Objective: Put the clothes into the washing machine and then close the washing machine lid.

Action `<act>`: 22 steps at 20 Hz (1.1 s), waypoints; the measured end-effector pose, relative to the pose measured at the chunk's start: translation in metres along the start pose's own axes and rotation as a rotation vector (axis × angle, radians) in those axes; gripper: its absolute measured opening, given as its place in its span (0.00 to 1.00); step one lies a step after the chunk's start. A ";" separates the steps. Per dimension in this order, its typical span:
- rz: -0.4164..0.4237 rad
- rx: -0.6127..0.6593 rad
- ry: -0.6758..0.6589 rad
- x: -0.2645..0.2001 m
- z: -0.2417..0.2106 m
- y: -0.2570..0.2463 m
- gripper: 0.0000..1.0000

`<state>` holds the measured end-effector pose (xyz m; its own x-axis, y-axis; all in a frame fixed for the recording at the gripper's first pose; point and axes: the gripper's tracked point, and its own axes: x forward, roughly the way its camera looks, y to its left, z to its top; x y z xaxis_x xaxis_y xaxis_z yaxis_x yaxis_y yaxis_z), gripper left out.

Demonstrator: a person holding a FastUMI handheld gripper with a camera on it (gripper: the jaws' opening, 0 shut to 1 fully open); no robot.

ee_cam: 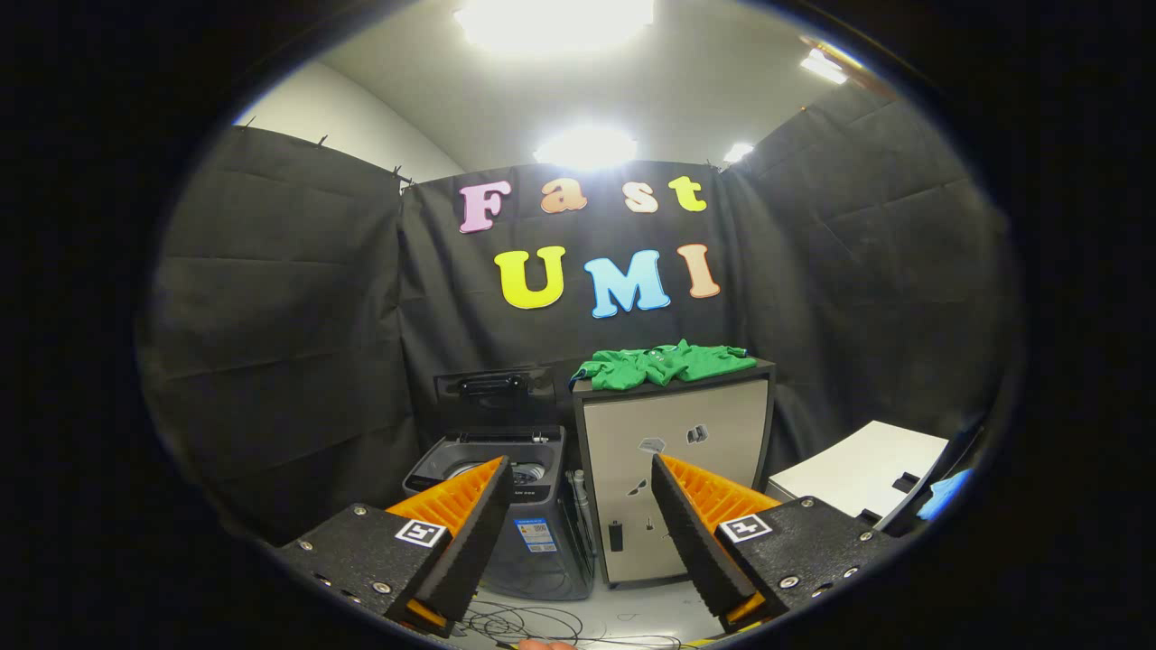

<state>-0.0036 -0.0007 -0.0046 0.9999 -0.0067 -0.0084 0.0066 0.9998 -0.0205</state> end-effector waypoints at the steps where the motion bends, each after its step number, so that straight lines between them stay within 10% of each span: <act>1: 0.002 -0.007 0.006 0.000 -0.001 0.001 0.94; 22: 0.010 -0.004 -0.016 0.010 0.025 -0.010 0.94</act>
<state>0.0064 -0.0104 0.0203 1.0000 0.0038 0.0078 -0.0036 0.9997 -0.0241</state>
